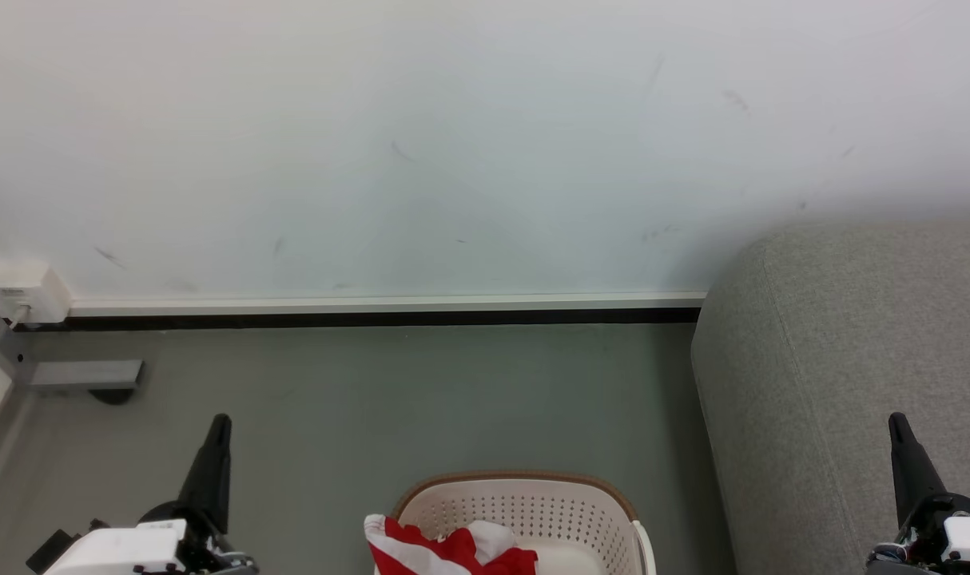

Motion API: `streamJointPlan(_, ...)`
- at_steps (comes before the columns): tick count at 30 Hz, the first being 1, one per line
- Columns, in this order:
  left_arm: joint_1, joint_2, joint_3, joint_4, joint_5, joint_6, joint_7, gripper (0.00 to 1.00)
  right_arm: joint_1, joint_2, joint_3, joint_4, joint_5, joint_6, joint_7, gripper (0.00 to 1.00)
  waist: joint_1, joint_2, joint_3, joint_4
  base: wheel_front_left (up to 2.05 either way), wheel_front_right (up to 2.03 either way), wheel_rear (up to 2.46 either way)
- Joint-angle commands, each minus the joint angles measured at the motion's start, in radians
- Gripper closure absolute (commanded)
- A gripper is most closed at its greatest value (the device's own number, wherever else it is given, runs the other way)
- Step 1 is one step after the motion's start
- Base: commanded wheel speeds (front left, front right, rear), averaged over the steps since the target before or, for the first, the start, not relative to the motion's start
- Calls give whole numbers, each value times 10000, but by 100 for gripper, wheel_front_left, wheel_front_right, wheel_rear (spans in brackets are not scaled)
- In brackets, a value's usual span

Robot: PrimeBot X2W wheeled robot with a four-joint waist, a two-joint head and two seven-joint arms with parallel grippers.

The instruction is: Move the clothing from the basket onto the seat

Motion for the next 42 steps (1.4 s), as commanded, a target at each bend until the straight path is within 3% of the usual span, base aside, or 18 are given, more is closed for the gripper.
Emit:
streamJointPlan(1,-71,29,23,14,130,6,16,100,-63,-83,12,-7,28,-24,-32,100,0,0,0,0,0,0,0)
streamJointPlan(42,-71,29,21,14,129,6,15,100,-64,-83,13,-7,28,-24,-26,100,0,0,0,0,0,0,0)
